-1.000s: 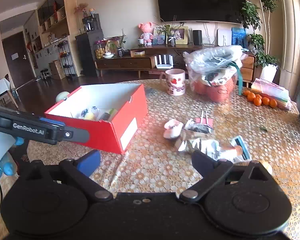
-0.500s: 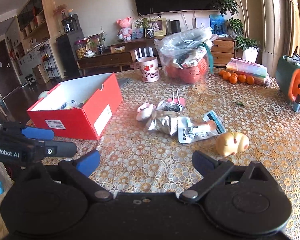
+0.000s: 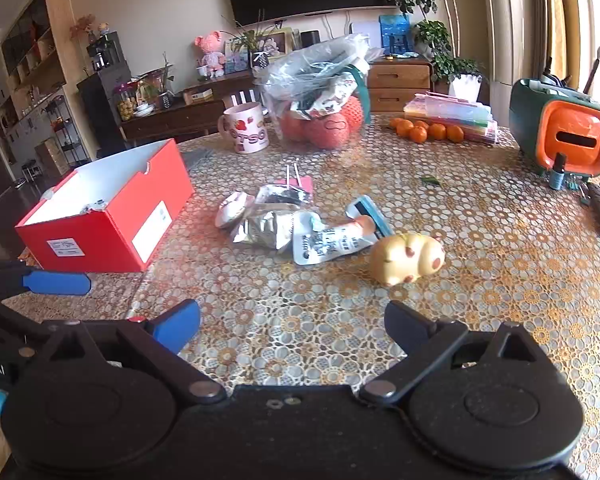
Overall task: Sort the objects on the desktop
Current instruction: 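Withdraw both tools from the shoebox back over the table, then grasp the silver snack pouch with the left tool while the right tool grasps the yellow pig toy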
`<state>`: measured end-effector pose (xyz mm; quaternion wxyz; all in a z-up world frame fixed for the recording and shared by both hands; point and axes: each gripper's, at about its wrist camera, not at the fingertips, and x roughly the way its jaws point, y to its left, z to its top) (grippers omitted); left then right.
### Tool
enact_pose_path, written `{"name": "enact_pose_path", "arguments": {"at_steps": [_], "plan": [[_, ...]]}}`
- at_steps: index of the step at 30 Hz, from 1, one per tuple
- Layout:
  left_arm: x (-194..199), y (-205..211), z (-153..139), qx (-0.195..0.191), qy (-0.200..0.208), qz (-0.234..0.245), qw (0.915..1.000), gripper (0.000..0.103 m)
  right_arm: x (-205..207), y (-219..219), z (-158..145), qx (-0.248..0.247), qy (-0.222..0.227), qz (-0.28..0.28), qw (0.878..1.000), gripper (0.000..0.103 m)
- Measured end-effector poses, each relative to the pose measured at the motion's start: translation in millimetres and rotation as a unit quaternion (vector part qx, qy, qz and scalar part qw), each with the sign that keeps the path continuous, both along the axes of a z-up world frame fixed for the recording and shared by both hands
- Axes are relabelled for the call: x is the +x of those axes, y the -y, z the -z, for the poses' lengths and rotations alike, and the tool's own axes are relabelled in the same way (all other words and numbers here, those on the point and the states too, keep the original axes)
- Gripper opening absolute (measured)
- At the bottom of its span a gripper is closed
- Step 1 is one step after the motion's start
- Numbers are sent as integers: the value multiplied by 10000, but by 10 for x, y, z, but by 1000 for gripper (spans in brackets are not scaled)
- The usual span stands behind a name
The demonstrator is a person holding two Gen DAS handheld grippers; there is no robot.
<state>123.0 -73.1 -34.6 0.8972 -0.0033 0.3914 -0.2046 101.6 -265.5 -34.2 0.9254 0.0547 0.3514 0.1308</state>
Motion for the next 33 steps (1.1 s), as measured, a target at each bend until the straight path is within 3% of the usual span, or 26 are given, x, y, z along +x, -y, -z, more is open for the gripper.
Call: {"name": "enact_pose_path", "arguments": {"at_steps": [12,33], "plan": [[208,281,242,195,132,24,9997,103,133,266,205,-73,-166,256,9995,99],[1319,266,558,265,128,-574,9979,103,864,464,521,-509,-397,281,9975,99]]}}
